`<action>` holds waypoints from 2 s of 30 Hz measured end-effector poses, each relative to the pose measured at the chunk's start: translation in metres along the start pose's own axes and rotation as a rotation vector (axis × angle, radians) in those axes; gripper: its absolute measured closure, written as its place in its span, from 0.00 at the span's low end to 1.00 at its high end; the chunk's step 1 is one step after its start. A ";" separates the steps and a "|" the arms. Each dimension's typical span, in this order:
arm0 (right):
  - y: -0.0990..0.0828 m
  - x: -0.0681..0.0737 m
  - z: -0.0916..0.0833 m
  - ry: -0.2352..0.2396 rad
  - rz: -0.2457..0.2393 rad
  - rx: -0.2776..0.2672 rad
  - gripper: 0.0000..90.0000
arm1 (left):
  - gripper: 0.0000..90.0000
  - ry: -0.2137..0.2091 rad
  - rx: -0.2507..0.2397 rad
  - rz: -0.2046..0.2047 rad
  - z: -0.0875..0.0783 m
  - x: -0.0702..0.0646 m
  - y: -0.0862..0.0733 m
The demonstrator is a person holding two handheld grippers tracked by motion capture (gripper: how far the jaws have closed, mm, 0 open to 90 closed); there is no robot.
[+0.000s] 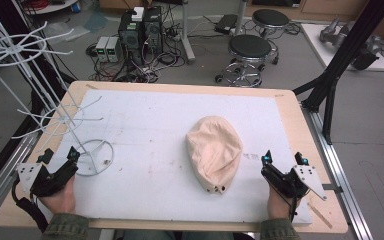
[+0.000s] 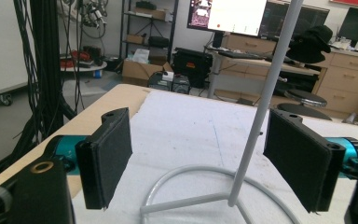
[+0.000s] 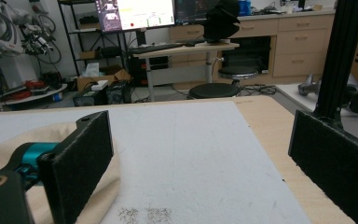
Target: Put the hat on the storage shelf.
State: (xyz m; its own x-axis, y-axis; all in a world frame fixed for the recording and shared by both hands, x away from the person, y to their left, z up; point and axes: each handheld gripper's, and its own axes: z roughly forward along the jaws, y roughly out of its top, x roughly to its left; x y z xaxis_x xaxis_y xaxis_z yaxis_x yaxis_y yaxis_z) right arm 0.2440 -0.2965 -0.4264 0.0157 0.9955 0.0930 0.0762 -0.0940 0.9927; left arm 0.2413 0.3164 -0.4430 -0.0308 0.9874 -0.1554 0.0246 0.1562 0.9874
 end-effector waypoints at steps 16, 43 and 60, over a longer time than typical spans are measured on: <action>0.000 -0.001 0.000 -0.017 0.007 0.006 0.06 | 0.26 -0.004 0.002 -0.006 0.000 0.000 -0.001; 0.036 0.012 0.037 0.109 -0.018 0.057 0.04 | 0.26 -0.011 0.007 -0.014 0.002 0.000 -0.002; 0.075 0.049 0.077 0.151 -0.079 0.052 0.04 | 0.26 -0.008 0.013 -0.030 0.000 0.004 -0.003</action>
State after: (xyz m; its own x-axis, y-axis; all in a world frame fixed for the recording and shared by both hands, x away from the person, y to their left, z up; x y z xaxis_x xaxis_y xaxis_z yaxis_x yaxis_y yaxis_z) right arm 0.3276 -0.2554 -0.3538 -0.1417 0.9895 0.0294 0.1231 -0.0119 0.9923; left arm 0.2413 0.3195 -0.4463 -0.0242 0.9825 -0.1848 0.0364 0.1856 0.9819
